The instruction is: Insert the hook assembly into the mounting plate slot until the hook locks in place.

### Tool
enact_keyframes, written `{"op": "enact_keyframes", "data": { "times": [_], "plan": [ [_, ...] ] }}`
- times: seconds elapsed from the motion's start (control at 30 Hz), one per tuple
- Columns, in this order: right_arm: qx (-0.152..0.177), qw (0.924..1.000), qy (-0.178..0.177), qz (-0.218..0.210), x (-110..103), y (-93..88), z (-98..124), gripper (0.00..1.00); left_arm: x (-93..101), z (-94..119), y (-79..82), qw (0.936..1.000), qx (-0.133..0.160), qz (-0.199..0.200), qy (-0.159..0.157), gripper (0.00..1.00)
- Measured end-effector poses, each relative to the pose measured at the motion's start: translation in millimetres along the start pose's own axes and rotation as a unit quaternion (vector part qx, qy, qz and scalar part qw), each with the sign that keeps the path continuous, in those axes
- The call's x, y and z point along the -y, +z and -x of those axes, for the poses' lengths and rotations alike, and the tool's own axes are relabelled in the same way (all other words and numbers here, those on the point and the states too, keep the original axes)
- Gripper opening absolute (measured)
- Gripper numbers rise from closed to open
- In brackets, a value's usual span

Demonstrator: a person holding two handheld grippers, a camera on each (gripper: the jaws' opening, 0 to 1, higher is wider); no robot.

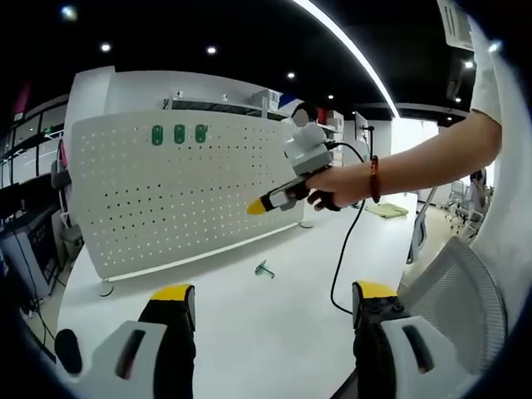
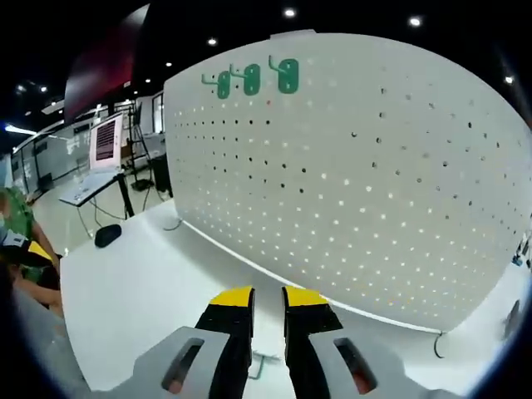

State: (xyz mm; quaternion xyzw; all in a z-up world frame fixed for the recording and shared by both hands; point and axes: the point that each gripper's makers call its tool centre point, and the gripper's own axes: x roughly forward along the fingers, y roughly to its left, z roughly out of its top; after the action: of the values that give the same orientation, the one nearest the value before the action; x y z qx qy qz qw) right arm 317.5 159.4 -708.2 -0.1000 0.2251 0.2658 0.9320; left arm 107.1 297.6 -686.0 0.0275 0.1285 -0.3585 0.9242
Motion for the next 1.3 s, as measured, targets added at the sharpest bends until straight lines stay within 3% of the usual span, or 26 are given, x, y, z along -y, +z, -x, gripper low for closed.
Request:
{"op": "enact_keyframes", "data": {
  "times": [0.5,0.93,1.3],
  "plan": [
    [-0.066,0.9967,0.045,0.018,-12.5,-50.3,-8.6,0.13,1.5,-0.2,-5.7,0.9999,-0.013,0.004,0.002,0.79],
    [-0.103,0.9911,0.072,0.043,-11.7,-70.3,-14.0,0.13,2.5,-2.0,-9.2,0.9997,-0.019,0.011,0.009,0.79],
    [-0.141,0.9806,0.104,0.088,-11.7,-85.2,-16.7,0.13,3.2,0.5,-12.6,0.9994,-0.028,0.013,0.012,0.79]
  ]
}}
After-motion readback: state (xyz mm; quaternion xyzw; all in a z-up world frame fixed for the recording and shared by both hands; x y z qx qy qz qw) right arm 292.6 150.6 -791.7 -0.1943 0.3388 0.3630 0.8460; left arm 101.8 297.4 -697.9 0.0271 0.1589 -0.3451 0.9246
